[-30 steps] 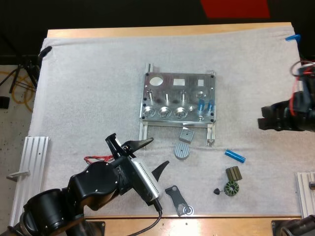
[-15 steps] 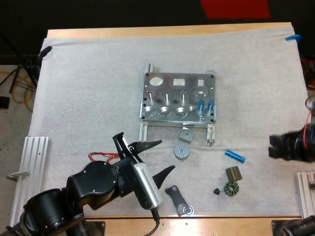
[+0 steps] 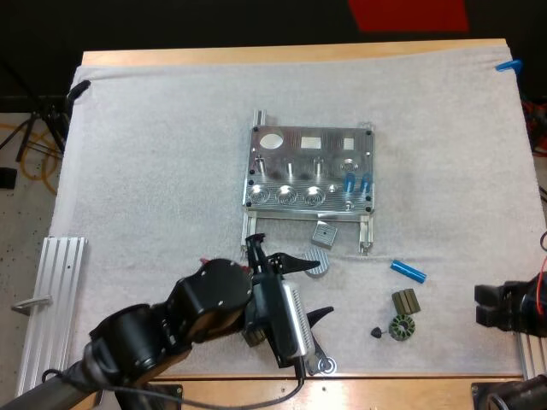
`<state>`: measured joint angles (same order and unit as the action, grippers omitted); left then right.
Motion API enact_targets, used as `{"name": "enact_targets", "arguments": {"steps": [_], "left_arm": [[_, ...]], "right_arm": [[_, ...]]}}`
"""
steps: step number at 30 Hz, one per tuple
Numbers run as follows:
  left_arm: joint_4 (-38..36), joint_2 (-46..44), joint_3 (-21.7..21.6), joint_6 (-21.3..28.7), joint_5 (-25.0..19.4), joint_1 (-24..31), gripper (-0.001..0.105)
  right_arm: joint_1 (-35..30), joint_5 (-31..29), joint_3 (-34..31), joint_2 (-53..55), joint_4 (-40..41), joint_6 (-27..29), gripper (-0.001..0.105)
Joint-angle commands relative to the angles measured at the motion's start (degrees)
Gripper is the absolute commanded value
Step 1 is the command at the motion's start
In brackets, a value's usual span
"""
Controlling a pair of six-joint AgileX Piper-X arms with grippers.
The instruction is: Load cells from right to left
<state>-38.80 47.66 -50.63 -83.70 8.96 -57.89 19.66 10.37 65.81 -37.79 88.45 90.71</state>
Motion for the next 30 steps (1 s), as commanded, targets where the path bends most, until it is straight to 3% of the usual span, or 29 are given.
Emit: {"name": "enact_targets", "arguments": {"steps": [1,8,11,17,24,30], "left_arm": [[0.85,0.78,-0.74,0.33,2.08,1.39,0.058],[1.01,7.44,-4.36,7.41,8.32,9.06,0.058],[1.01,10.59,-6.67,10.68,10.64,10.11,0.058],[1.01,18.18,-10.93,12.36,13.8,10.09,0.058],[1.01,26.88,-14.61,18.89,13.95,10.09,0.058],[1.01,34.0,-17.18,21.35,13.95,10.09,0.058]], "right_arm": [[-0.23,1.35,-0.82,0.72,1.44,-0.92,0.046],[-0.23,5.56,-5.88,3.86,1.44,-5.03,0.046],[-0.23,6.23,-7.01,4.4,1.44,-5.71,0.046],[-0.23,6.07,-8.07,4.39,-0.35,-5.71,0.046],[-0.23,3.56,-8.82,4.39,-1.15,-5.92,0.046],[-0.23,3.56,-8.82,4.39,-1.13,-6.05,0.046]]}}
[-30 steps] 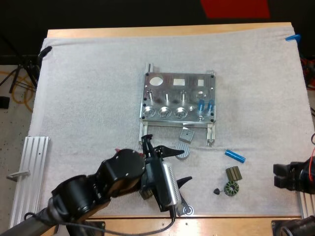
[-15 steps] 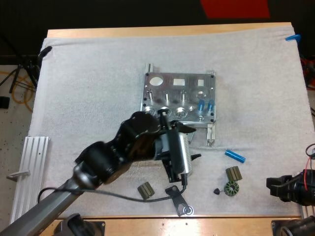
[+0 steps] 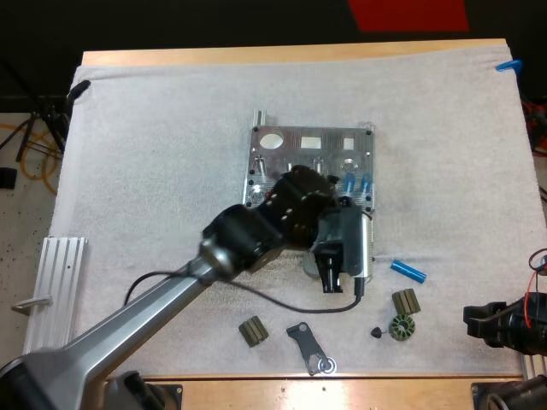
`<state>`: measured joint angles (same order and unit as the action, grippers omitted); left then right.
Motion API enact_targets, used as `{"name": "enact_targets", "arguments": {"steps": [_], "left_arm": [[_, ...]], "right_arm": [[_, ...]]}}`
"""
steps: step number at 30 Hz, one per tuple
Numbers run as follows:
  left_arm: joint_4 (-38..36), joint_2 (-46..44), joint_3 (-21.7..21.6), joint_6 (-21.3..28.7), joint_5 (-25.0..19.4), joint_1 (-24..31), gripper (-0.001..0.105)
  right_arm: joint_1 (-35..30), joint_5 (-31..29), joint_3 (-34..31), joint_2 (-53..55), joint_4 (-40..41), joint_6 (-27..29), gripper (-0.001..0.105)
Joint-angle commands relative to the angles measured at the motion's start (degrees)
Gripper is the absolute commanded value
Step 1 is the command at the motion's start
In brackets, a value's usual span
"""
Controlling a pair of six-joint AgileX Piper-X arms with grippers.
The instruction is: Load cells from right to left
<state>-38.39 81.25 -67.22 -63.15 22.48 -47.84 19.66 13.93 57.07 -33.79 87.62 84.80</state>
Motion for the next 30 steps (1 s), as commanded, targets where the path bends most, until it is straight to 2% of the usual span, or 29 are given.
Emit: {"name": "enact_targets", "arguments": {"steps": [1,6,11,17,19,24,28,30], "left_arm": [[0.6,1.19,-0.76,1.14,0.43,0.05,0.058],[4.27,6.52,-1.64,4.09,0.93,-0.8,0.058],[4.88,10.96,-1.64,8.32,0.91,-1.91,0.058],[7.17,14.98,-1.64,10.52,0.91,-4.65,0.058],[8.27,16.08,-1.64,12.03,0.13,-5.64,0.058],[11.6,20.2,-1.64,15.94,-6.74,-6.96,0.058],[14.19,22.24,-1.64,16.38,-7.82,-6.94,0.058],[16.12,23.37,-1.64,18.16,-7.64,-6.94,0.058]], "right_arm": [[-0.23,0.0,-0.08,0.39,-0.3,-0.14,0.046],[-0.23,0.0,-0.08,0.39,-0.3,-0.14,0.046],[-0.23,0.0,-0.08,0.39,-0.3,0.19,0.046],[-0.23,0.0,-0.08,0.39,-0.3,1.55,0.046],[-0.23,0.0,-0.08,0.39,-0.3,1.52,0.046],[-0.23,0.0,-0.08,0.39,0.0,2.85,0.046],[-0.23,0.0,-0.08,0.39,0.05,3.41,0.046],[-0.23,0.0,-0.08,0.39,0.05,3.75,0.046]]}}
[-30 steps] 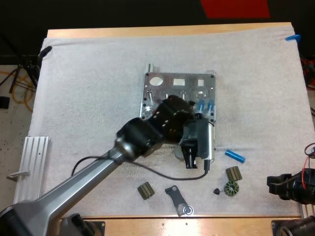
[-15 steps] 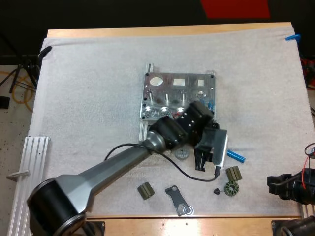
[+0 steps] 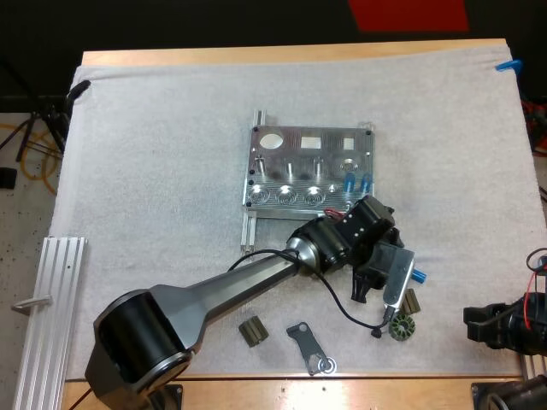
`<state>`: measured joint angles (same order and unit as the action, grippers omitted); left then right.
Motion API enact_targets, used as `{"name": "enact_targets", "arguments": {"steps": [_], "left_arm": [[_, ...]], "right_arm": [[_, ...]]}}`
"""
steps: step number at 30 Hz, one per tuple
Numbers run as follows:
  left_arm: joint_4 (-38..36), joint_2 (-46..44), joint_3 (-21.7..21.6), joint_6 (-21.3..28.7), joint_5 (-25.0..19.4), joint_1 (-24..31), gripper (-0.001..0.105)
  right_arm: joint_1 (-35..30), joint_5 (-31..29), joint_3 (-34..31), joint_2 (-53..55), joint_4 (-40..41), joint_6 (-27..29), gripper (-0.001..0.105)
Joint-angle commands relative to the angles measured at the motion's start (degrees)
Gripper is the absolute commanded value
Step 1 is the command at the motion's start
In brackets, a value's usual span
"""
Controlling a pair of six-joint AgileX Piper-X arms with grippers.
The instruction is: Load cells from right to left
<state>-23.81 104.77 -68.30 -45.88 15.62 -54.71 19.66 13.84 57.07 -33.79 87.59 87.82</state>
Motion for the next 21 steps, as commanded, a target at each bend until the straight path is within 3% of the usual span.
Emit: {"name": "enact_targets", "arguments": {"steps": [1,21], "left_arm": [[1.93,0.13,-0.55,1.14,-0.78,-0.08,0.058],[4.46,4.87,-0.55,4.25,0.1,-0.08,0.058]], "right_arm": [[-0.23,0.09,-0.08,0.39,0.08,0.73,0.046],[-0.23,0.32,-0.08,0.39,0.08,0.87,0.046]]}}
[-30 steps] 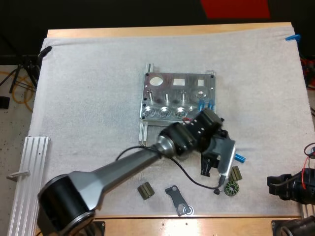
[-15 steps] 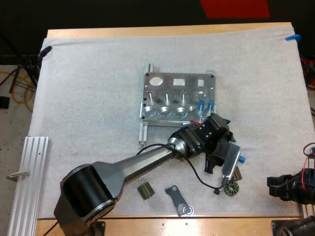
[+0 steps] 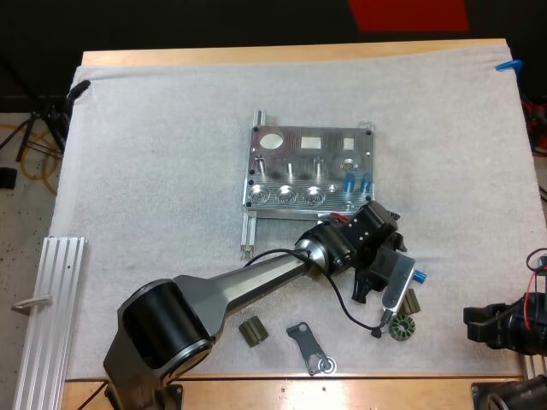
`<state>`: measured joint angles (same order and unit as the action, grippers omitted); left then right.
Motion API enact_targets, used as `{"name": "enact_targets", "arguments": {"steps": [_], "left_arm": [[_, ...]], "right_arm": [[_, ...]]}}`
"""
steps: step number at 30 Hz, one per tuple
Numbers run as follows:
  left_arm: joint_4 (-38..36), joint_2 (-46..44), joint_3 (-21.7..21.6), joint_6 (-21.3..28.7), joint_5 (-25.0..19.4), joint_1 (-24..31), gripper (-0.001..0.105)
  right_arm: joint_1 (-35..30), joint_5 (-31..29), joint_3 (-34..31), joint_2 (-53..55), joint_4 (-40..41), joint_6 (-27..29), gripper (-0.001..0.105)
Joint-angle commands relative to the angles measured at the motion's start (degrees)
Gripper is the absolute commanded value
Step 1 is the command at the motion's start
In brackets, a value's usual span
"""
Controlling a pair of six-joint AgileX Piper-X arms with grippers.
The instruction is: Load cells from right to left
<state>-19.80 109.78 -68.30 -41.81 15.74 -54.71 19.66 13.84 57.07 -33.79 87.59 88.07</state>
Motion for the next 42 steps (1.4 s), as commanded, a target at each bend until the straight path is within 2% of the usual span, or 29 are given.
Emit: {"name": "enact_targets", "arguments": {"steps": [1,10,13,21,23,26,28,31,33,36,42], "left_arm": [[0.44,-0.14,-0.55,0.18,0.08,-0.08,0.058],[0.44,0.0,-0.55,0.18,2.95,0.61,0.056],[0.73,0.26,-0.55,0.18,2.96,0.6,0.052],[0.72,0.32,-0.73,0.05,3.55,0.6,0.052],[0.72,0.32,-0.86,-0.33,1.95,0.6,0.052],[0.84,-0.29,-1.47,-0.31,-3.5,0.6,0.052],[0.84,-0.68,-2.24,-0.31,-3.73,0.78,0.052],[1.06,-0.77,-3.77,-2.94,-2.0,0.91,0.052],[1.75,-0.77,-4.11,-5.81,1.83,0.91,0.052],[1.57,-0.33,-4.08,-8.35,4.71,0.91,0.052],[-0.23,1.15,-4.08,-12.0,3.97,0.91,0.052]], "right_arm": [[-0.23,0.4,-0.08,0.39,0.08,0.61,0.046],[-0.23,0.55,-0.08,0.39,0.08,0.61,0.046],[-0.23,0.5,-0.08,0.39,0.08,0.61,0.046],[-0.23,1.66,-0.08,0.39,0.16,0.61,0.046],[-0.23,1.81,-0.08,0.39,0.16,0.61,0.046],[-0.23,1.81,-0.08,0.39,0.16,0.61,0.046],[-0.23,1.81,-0.08,0.39,0.16,0.61,0.046],[-0.23,1.81,-0.08,0.39,0.16,0.61,0.046],[-0.23,1.81,-0.08,0.39,0.16,0.61,0.046],[-0.23,1.81,-0.08,0.39,0.16,0.61,0.046],[-0.23,1.81,-0.08,0.39,0.16,0.61,0.046]]}}
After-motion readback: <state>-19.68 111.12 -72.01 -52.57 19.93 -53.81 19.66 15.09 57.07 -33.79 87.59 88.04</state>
